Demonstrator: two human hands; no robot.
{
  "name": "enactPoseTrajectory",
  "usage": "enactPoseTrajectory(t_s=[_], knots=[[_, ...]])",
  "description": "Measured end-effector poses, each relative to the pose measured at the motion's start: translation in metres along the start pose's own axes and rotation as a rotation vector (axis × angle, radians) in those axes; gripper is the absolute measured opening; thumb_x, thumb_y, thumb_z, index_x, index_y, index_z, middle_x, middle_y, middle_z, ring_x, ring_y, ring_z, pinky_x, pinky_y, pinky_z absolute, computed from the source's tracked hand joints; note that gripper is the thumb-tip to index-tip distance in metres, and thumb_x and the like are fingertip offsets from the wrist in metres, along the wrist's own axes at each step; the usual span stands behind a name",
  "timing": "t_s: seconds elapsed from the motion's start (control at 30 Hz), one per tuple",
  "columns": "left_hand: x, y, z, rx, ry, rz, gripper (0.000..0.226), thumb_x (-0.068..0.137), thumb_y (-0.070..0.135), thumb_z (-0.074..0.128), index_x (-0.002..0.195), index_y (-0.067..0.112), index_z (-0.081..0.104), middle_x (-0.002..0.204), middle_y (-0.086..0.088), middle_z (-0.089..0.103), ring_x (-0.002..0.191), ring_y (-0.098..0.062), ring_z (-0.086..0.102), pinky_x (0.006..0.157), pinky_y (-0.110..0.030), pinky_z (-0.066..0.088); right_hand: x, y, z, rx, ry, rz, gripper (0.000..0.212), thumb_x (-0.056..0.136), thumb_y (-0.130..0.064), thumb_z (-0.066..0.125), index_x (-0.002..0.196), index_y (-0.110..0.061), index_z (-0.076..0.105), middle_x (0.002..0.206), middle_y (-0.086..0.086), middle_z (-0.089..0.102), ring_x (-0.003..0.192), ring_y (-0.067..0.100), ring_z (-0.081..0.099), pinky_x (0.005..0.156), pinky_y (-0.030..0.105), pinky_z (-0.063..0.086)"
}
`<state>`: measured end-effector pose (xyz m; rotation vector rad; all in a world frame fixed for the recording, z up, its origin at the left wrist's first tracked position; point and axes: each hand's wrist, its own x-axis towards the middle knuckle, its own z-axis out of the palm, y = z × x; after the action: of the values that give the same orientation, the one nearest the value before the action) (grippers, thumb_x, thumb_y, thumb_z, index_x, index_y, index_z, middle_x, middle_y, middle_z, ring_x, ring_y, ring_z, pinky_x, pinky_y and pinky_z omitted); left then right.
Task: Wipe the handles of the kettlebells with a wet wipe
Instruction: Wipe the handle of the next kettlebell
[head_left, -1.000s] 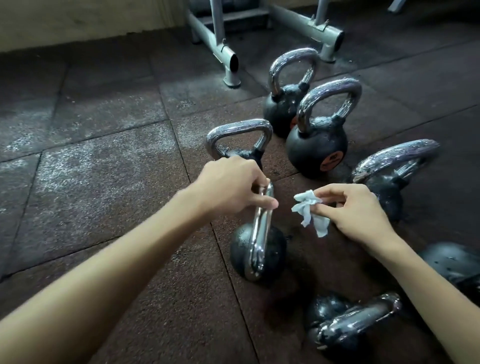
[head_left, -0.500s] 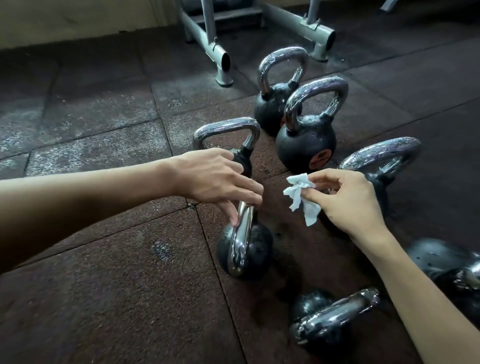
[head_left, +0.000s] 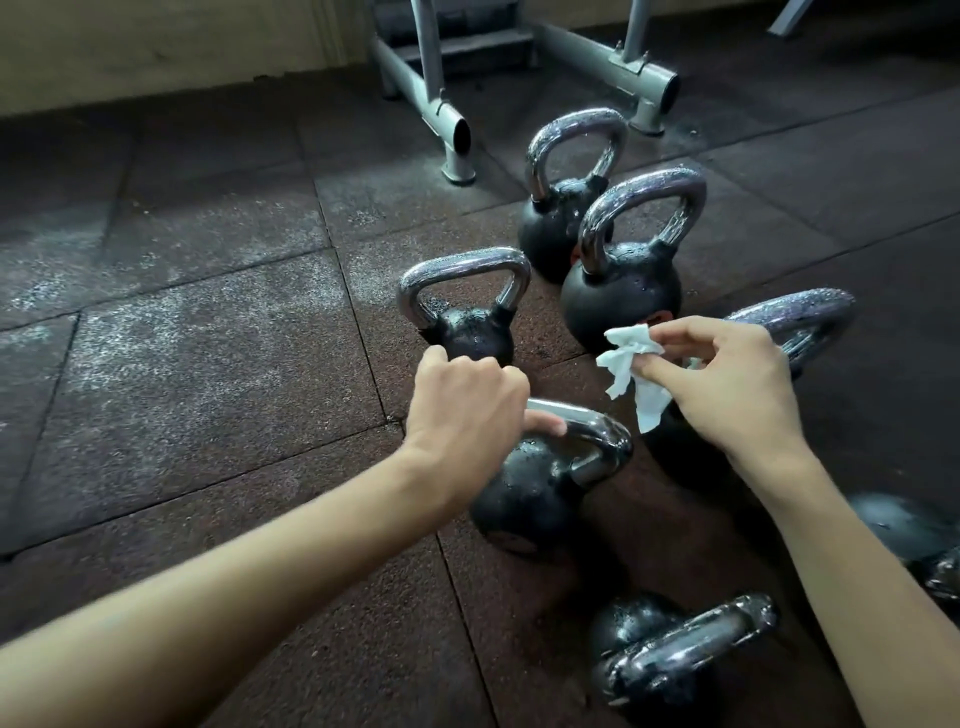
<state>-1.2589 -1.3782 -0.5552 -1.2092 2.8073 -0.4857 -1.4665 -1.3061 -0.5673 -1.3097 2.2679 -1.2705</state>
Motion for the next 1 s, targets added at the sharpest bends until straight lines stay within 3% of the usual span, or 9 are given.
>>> enactPoseTrajectory(t_s=[0.13, 0.23, 0.37, 0.53, 0.63, 0.8, 0.87, 0.93, 1.0], knots=[[-0.009, 0.01, 0.0, 0.003, 0.032, -0.125, 0.06, 0.086, 0.083, 0.032, 0.073, 0.024, 0.038, 0.072, 0.002, 0.054, 0.076, -0.017, 0.071, 0.077, -0.033, 0.025, 0.002, -0.006, -0.002, 0.02, 0.019, -0.016, 0.016, 0.08, -0.024, 0.086, 0.095, -0.028, 0.08, 0.079, -0.025, 0.069, 0.068, -0.025, 0.057, 0.062, -0.003, 0.037], [-0.011, 0.012, -0.001, 0.034, 0.043, -0.128, 0.063, 0.087, 0.082, 0.031, 0.068, 0.022, 0.035, 0.066, 0.002, 0.053, 0.066, -0.015, 0.066, 0.087, -0.034, 0.034, 0.0, -0.009, -0.001, 0.037, 0.017, -0.015, 0.016, 0.08, -0.025, 0.086, 0.095, -0.028, 0.08, 0.078, -0.023, 0.07, 0.069, -0.023, 0.059, 0.061, -0.003, 0.037], [0.001, 0.017, -0.003, 0.075, -0.018, -0.103, 0.066, 0.093, 0.077, 0.03, 0.063, 0.02, 0.045, 0.066, 0.001, 0.058, 0.051, -0.016, 0.038, 0.1, -0.038, 0.033, -0.002, -0.012, -0.001, 0.047, 0.03, 0.003, 0.017, 0.079, -0.029, 0.087, 0.095, -0.029, 0.081, 0.079, -0.021, 0.072, 0.069, -0.021, 0.061, 0.061, 0.0, 0.039], [0.0, 0.015, -0.006, 0.043, -0.081, -0.082, 0.068, 0.095, 0.077, 0.028, 0.064, 0.021, 0.05, 0.058, 0.0, 0.048, 0.059, -0.018, 0.041, 0.102, -0.041, 0.029, -0.006, -0.013, -0.006, 0.072, 0.07, 0.024, 0.019, 0.076, -0.034, 0.088, 0.093, -0.032, 0.08, 0.081, -0.017, 0.075, 0.08, -0.005, 0.07, 0.079, 0.024, 0.053], [0.001, 0.018, -0.006, 0.059, -0.115, -0.141, 0.067, 0.096, 0.076, 0.027, 0.071, 0.022, 0.058, 0.059, 0.001, 0.046, 0.064, -0.018, 0.047, 0.102, -0.04, 0.029, -0.008, -0.012, -0.01, 0.067, 0.078, 0.031, 0.017, 0.077, -0.032, 0.087, 0.092, -0.033, 0.08, 0.082, -0.017, 0.075, 0.083, -0.004, 0.07, 0.081, 0.025, 0.055], [0.006, 0.016, -0.005, -0.044, -0.131, -0.15, 0.07, 0.094, 0.079, 0.027, 0.062, 0.019, 0.045, 0.066, 0.0, 0.054, 0.067, -0.02, 0.046, 0.101, -0.041, 0.029, -0.008, -0.012, -0.014, 0.082, 0.087, 0.028, 0.015, 0.078, -0.029, 0.086, 0.087, -0.036, 0.078, 0.079, -0.018, 0.074, 0.08, -0.005, 0.07, 0.081, 0.025, 0.055], [0.008, 0.001, -0.002, -0.142, -0.157, -0.115, 0.075, 0.084, 0.089, 0.03, 0.064, 0.02, 0.052, 0.063, 0.002, 0.055, 0.064, -0.018, 0.048, 0.092, -0.041, 0.033, -0.005, -0.015, -0.013, 0.1, 0.096, 0.019, 0.015, 0.077, -0.03, 0.087, 0.085, -0.038, 0.077, 0.078, -0.018, 0.074, 0.077, -0.006, 0.069, 0.079, 0.023, 0.054], [0.017, -0.031, 0.002, -0.48, -0.268, -0.093, 0.073, 0.072, 0.096, 0.044, 0.077, 0.027, 0.068, 0.075, 0.009, 0.07, 0.071, -0.009, 0.062, 0.081, -0.032, 0.042, 0.003, -0.018, -0.008, 0.108, 0.091, -0.012, 0.016, 0.077, -0.03, 0.087, 0.086, -0.037, 0.077, 0.077, -0.02, 0.074, 0.074, -0.009, 0.069, 0.075, 0.02, 0.053], [0.03, -0.066, 0.005, -0.84, -0.291, -0.083, 0.054, 0.07, 0.085, 0.065, 0.096, 0.039, 0.073, 0.091, 0.018, 0.073, 0.083, 0.001, 0.067, 0.072, -0.021, 0.046, 0.017, -0.024, 0.0, 0.11, 0.074, -0.068, 0.018, 0.077, -0.029, 0.088, 0.089, -0.036, 0.078, 0.079, -0.02, 0.074, 0.076, -0.01, 0.069, 0.076, 0.018, 0.053]])
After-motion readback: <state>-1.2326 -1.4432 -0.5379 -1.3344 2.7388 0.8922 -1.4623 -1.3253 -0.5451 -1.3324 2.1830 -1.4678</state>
